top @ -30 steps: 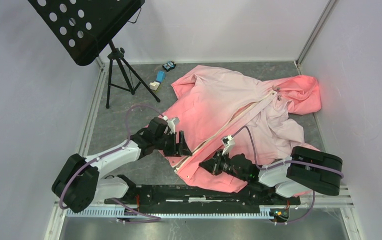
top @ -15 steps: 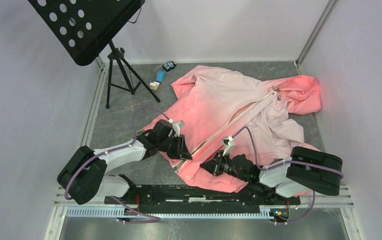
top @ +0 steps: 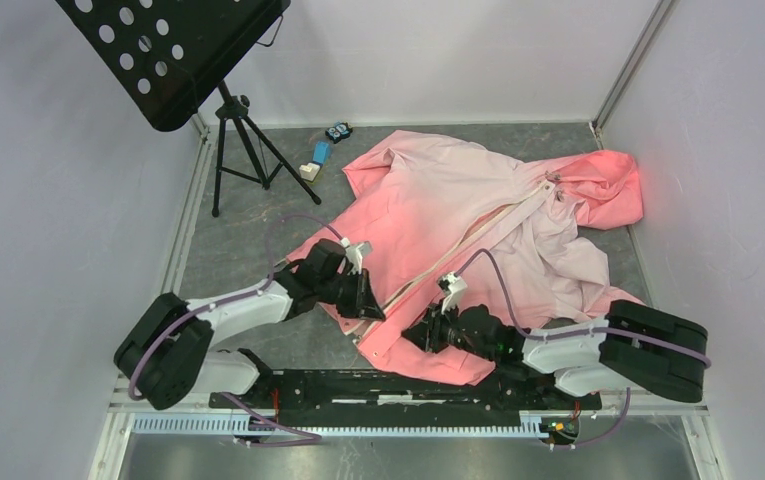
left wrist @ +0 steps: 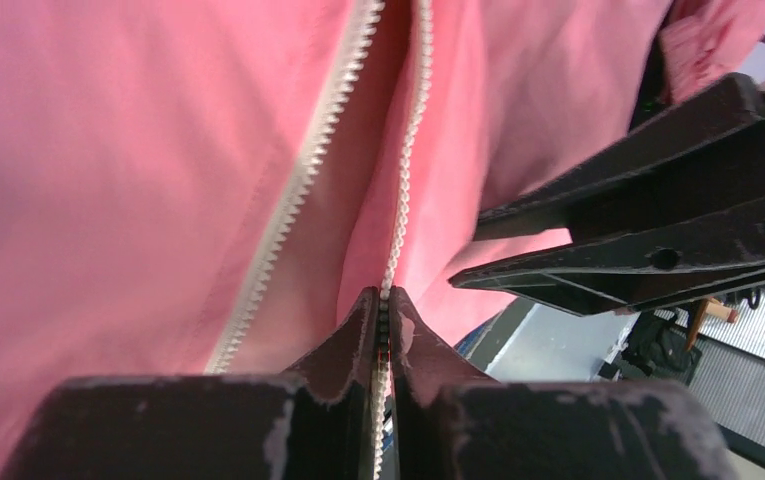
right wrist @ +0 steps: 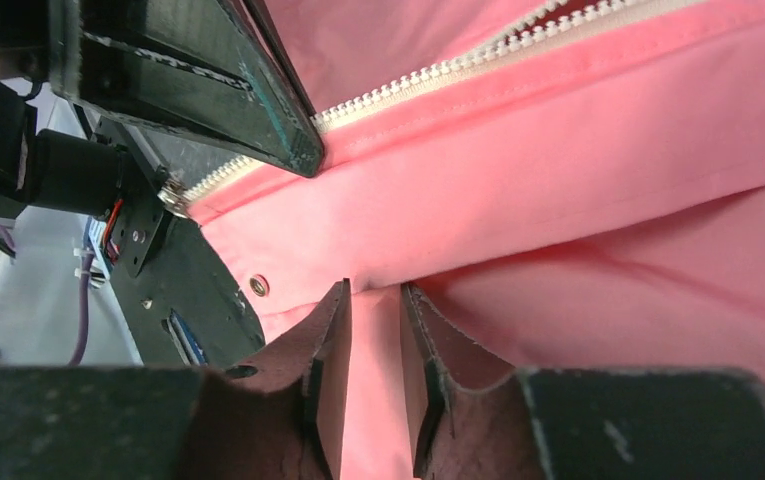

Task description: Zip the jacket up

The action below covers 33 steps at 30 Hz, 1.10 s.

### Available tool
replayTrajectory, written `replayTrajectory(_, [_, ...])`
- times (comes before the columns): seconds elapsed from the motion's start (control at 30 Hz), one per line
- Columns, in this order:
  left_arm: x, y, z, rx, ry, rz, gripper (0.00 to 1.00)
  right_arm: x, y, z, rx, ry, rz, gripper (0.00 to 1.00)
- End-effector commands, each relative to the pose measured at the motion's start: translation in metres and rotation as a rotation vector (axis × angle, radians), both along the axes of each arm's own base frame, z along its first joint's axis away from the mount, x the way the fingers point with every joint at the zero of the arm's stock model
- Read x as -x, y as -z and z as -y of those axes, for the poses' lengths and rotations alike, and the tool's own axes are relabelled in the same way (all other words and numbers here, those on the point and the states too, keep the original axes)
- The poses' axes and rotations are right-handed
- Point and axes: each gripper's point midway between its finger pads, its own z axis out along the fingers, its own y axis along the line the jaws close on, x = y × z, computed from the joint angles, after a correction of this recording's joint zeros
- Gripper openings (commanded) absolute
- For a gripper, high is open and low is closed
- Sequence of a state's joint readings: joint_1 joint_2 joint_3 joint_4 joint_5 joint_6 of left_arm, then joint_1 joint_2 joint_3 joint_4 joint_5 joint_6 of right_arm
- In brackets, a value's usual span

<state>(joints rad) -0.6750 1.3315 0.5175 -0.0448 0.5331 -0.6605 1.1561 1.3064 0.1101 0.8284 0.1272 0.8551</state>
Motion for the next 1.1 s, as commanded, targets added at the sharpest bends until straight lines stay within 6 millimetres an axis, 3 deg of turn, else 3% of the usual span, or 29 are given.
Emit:
replayTrajectory(0.0, [-0.008, -0.041, 0.011, 0.131, 0.048, 0.179, 0.11, -0.005, -0.006, 0.002, 0.111, -0.05, 0.089, 0.34])
replayTrajectory(0.17, [-0.009, -0.06, 0.011, 0.195, 0.038, 0.263, 0.08, -0.005, -0.024, 0.008, 0.085, -0.037, 0.117, 0.53])
replayTrajectory(0.3, [-0.01, -0.068, 0.011, 0.228, 0.019, 0.301, 0.02, -0.003, -0.043, 0.008, 0.049, -0.039, 0.13, 0.6])
replayTrajectory(0.47, [-0.012, -0.071, 0.01, 0.228, -0.009, 0.295, 0.02, -0.007, -0.057, 0.016, 0.044, -0.004, 0.154, 0.67])
replayTrajectory(0.63, [-0.015, -0.077, 0.012, 0.255, -0.06, 0.287, 0.02, 0.021, -0.107, -0.013, -0.256, -0.15, 0.153, 0.71])
replayTrajectory(0.73, [-0.019, -0.084, 0.012, 0.279, -0.101, 0.297, 0.02, 0.037, -0.125, -0.031, -0.381, -0.23, 0.099, 0.7])
replayTrajectory(0.9, [-0.02, -0.094, 0.014, 0.325, -0.141, 0.287, 0.02, 0.035, -0.123, -0.04, -0.513, -0.188, -0.031, 0.68])
replayTrajectory(1.07, [-0.013, -0.091, 0.016, 0.34, -0.139, 0.221, 0.02, 0.02, -0.106, -0.038, -0.487, -0.096, -0.054, 0.67])
